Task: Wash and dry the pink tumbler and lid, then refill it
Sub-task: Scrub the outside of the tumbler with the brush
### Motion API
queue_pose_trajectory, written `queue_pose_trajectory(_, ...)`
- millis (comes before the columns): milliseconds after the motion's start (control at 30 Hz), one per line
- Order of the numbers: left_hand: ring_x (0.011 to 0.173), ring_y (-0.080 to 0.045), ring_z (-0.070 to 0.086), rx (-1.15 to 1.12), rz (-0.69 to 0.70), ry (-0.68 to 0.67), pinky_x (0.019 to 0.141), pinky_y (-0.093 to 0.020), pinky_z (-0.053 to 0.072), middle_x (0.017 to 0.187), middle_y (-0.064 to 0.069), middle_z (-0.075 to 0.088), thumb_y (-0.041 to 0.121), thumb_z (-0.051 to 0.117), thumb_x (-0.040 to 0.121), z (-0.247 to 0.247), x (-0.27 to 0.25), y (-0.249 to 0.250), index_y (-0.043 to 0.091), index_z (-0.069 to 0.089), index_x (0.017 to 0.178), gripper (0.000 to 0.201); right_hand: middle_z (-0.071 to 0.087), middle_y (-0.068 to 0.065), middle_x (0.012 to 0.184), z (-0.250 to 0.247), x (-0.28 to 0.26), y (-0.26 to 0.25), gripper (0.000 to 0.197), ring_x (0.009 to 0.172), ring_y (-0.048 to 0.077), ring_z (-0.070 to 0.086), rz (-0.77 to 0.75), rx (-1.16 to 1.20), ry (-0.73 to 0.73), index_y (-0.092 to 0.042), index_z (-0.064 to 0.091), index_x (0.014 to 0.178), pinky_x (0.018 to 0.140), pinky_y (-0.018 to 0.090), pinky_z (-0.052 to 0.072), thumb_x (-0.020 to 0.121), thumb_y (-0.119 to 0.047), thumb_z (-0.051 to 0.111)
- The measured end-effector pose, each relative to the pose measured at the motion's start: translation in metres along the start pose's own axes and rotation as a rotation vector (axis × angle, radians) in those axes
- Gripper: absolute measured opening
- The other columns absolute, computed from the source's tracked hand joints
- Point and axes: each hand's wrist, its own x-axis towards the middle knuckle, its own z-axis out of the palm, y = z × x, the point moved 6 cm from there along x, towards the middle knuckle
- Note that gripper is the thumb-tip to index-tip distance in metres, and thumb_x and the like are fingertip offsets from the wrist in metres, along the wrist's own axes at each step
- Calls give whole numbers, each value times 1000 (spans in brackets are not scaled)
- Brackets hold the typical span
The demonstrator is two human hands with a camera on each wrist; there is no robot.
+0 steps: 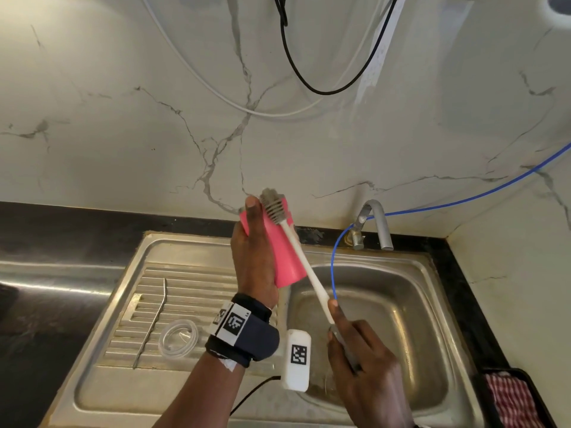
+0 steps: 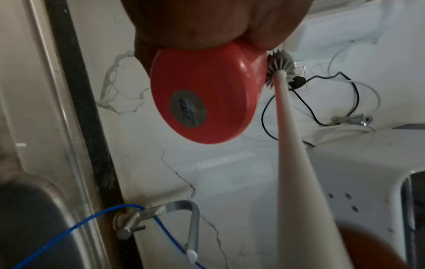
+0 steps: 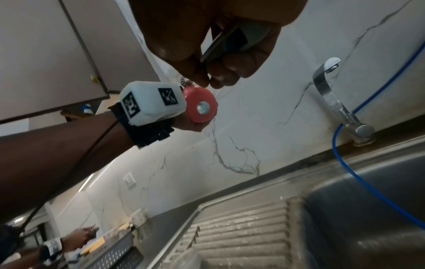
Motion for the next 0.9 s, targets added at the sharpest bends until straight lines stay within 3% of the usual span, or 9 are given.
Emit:
queue_pose_trajectory(100,101,-41,76,-11,-9,11,86,-66,62,115,-12,75,102,53,68,0,2,3,31,66,121,89,58,-15,88,-1,-1,1,69,61,2,50,0,21,5,-38,58,145,61,5,41,83,-12,75)
queue_pose_trajectory(200,99,-46,76,-63,-1,34,83,-67,63,114,-20,75,100,50,71,-7,12,12,22,67,124,96,63,-10,86,-5,-14,1,66,60,4,50,-34,9,-3,-34,64,138,66,0,40,77,-9,77)
queue_pose_trajectory(367,108,-37,74,-17,-16,16,92,-65,60,119,-9,74,102,50,69,0,0,5,33,66,125,90,57,-10,80,-3,6,0,58,56,7,48,-4,-5,17,-25,65,139,56,6,39,83,-13,75)
queue_pose_trajectory(567,98,-40,77,-73,-17,51,85,-67,63,114,-16,76,99,47,77,-7,13,16,27,67,124,89,61,-11,84,-6,-9,-3,59,64,-9,43,-4,14,26,-23,72,129,65,0,39,73,-5,78)
queue_pose_trajectory(767,108,-40,75,-37,-75,-3,93,-66,61,120,-13,75,105,53,66,2,1,-2,30,68,127,97,53,-14,80,-1,12,0,60,60,4,48,8,7,21,-23,66,138,63,4,38,80,-9,77)
queue_pose_trajectory(900,101,-39,77,-54,-40,28,87,-63,63,115,-15,76,91,48,87,-5,10,11,28,68,122,75,55,-14,81,-5,-6,7,61,62,-4,45,16,50,29,-28,70,133,65,5,42,77,-8,78)
